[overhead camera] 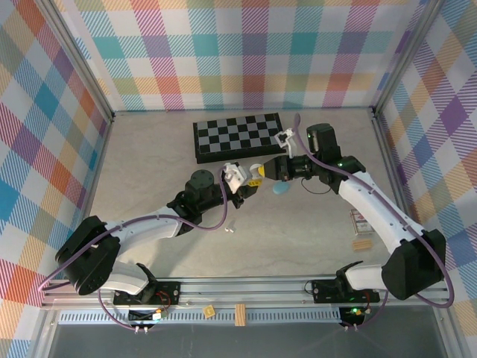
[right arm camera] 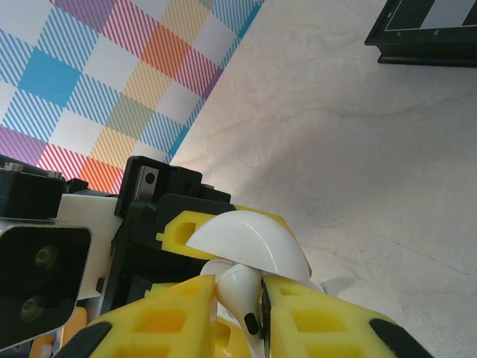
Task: Insert the wireless bluetooth earbuds into the charging case
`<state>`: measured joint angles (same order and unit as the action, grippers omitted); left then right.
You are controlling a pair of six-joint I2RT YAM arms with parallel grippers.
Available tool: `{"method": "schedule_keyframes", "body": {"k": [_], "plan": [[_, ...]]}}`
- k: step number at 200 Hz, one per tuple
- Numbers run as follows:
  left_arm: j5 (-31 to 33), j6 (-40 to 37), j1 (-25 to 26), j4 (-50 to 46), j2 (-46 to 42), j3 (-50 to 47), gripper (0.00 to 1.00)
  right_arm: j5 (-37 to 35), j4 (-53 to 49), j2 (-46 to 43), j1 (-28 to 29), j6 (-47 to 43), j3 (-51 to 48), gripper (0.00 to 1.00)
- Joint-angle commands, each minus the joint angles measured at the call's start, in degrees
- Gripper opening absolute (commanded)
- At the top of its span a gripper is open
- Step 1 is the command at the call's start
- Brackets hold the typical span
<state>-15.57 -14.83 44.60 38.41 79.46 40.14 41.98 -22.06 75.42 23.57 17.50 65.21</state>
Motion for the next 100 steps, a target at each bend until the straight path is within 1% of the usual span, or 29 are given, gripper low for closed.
{"method": "schedule_keyframes", "body": {"k": [1,36,100], "plan": [[-1.3,1.49,0.5,3.24,0.74,2.35,0.06,0.0,4.26,-2.76,-0.37,0.7,-0.98,0.23],[-0.78,3.03,0.56,2.69,1.19,3.2,0.07,-0.48,8.76,-5.25,-0.37,1.3,-3.0,0.23],[-2.15,5.76,0.54,2.39,1.6,4.64,0.08,-4.0,12.57,-8.04,-0.42,-0.58,-5.29,0.23]]}}
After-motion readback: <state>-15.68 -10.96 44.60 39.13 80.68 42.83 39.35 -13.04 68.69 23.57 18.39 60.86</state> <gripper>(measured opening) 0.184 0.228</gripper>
